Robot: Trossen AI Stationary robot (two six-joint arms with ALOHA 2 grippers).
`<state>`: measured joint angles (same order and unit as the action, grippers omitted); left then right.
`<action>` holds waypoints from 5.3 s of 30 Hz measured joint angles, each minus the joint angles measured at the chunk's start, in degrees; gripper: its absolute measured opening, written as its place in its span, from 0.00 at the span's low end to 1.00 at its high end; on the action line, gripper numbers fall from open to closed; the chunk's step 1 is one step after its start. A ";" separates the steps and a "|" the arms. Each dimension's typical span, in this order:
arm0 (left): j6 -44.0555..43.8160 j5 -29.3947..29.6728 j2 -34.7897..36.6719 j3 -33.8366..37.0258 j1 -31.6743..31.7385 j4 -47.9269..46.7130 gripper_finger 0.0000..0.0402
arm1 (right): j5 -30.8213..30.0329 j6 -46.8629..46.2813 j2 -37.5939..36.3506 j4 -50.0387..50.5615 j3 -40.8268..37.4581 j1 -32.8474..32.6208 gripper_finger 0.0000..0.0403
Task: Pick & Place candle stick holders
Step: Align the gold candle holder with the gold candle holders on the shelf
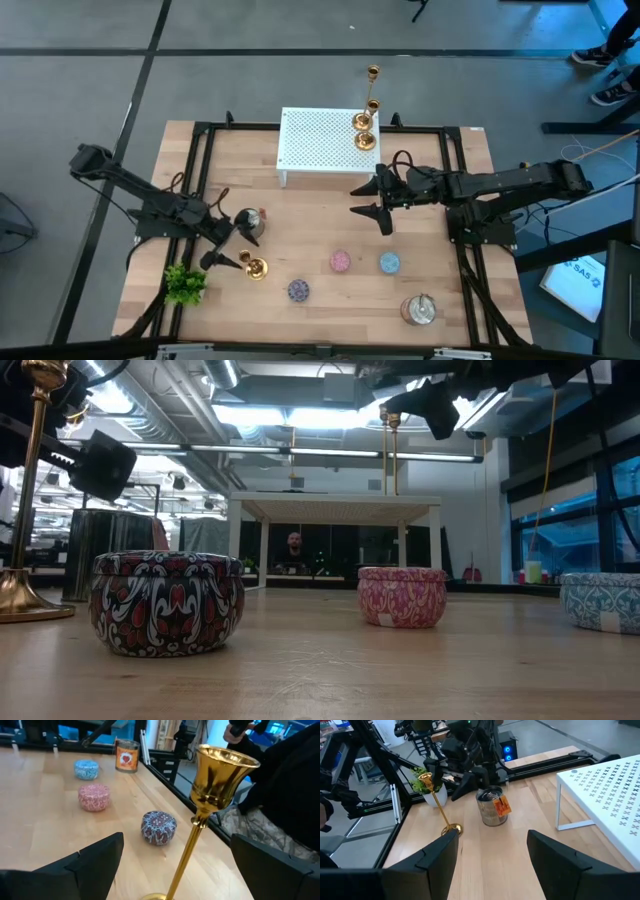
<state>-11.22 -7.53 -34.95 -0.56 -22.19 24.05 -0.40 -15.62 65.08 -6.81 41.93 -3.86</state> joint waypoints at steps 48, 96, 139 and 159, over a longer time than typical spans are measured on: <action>1.53 24.61 -24.16 -36.47 13.97 -10.59 0.03 | -3.04 15.10 11.45 -20.18 0.00 0.00 0.54; 9.44 23.59 -44.70 -56.76 20.95 -12.69 0.03 | -3.96 12.00 17.57 -31.85 -0.02 1.90 0.30; 12.02 18.93 -46.76 -56.72 21.21 -8.85 0.03 | -6.19 13.51 17.53 -32.93 0.00 2.08 0.14; 17.31 21.29 -41.42 -56.74 20.97 -14.25 0.26 | -6.95 10.91 13.08 -22.98 -0.03 2.92 0.04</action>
<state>6.09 13.76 -76.37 -57.30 -1.22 9.80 -7.35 -4.71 78.16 -29.79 41.91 -0.94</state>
